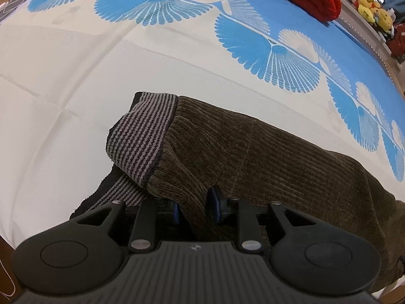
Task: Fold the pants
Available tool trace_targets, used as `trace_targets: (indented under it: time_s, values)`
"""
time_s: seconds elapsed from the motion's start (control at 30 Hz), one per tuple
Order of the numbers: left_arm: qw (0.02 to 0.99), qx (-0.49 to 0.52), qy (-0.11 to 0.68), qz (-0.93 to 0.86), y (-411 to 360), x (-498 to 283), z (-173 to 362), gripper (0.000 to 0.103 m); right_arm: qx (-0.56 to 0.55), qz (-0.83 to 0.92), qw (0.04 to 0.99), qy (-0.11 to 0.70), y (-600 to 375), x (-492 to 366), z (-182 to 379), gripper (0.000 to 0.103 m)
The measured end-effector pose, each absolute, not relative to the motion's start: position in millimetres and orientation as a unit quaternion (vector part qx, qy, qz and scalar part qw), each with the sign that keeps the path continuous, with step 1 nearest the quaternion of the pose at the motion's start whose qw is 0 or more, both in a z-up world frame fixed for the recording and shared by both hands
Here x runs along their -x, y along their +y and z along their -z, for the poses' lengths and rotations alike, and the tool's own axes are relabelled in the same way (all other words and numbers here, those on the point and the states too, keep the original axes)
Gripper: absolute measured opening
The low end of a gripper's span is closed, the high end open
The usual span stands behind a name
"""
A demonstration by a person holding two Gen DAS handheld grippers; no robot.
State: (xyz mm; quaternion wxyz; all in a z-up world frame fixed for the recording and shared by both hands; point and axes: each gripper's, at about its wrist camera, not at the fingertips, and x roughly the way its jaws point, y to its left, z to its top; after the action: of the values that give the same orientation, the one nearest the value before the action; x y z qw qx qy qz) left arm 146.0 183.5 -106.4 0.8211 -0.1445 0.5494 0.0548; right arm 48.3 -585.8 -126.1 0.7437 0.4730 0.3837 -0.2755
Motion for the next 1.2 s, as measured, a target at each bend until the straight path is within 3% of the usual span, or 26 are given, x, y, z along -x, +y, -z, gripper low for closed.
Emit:
trace_targets:
  time_s: [0.03,0.13,0.2,0.33,0.4,0.47,0.67,0.8,0.93,1.07,1.2]
  values:
    - [0.822,0.142,0.549,-0.054,183,-146,106,0.028,-0.463,0.276,0.748,0.386,-583,-53,125,0.043]
    - [0.822,0.141,0.549,-0.051,183,-146,107,0.028,-0.455,0.275,0.756,0.381,-583,-63,122,0.027]
    - [0.823,0.14,0.549,-0.048,184,-146,107,0.028,-0.44,0.286,0.763,0.376,-582,-59,114,0.003]
    - [0.822,0.138,0.55,-0.043,184,-146,108,0.028,-0.379,0.285,0.811,0.341,-562,-78,91,0.003]
    - [0.821,0.141,0.551,-0.043,185,-147,108,0.028,-0.3,0.178,0.894,0.282,-532,-94,59,0.005]
    - [0.82,0.143,0.553,-0.045,185,-147,109,0.028,-0.268,0.14,0.916,0.265,-518,-96,51,0.007]
    - [0.821,0.134,0.552,-0.047,181,-150,108,0.028,-0.368,0.241,0.846,0.301,-563,-77,77,0.019]
    - [0.82,0.132,0.554,-0.049,180,-150,109,0.028,-0.399,0.245,0.813,0.347,-574,-79,100,0.039]
    - [0.82,0.131,0.555,-0.048,181,-151,109,0.028,-0.471,0.235,0.774,0.352,-585,-80,120,0.04]
    - [0.819,0.133,0.556,-0.048,181,-152,110,0.028,-0.515,0.214,0.752,0.351,-581,-89,129,0.05]
    - [0.818,0.134,0.557,-0.049,181,-153,110,0.028,-0.577,0.176,0.718,0.346,-578,-95,141,0.049]
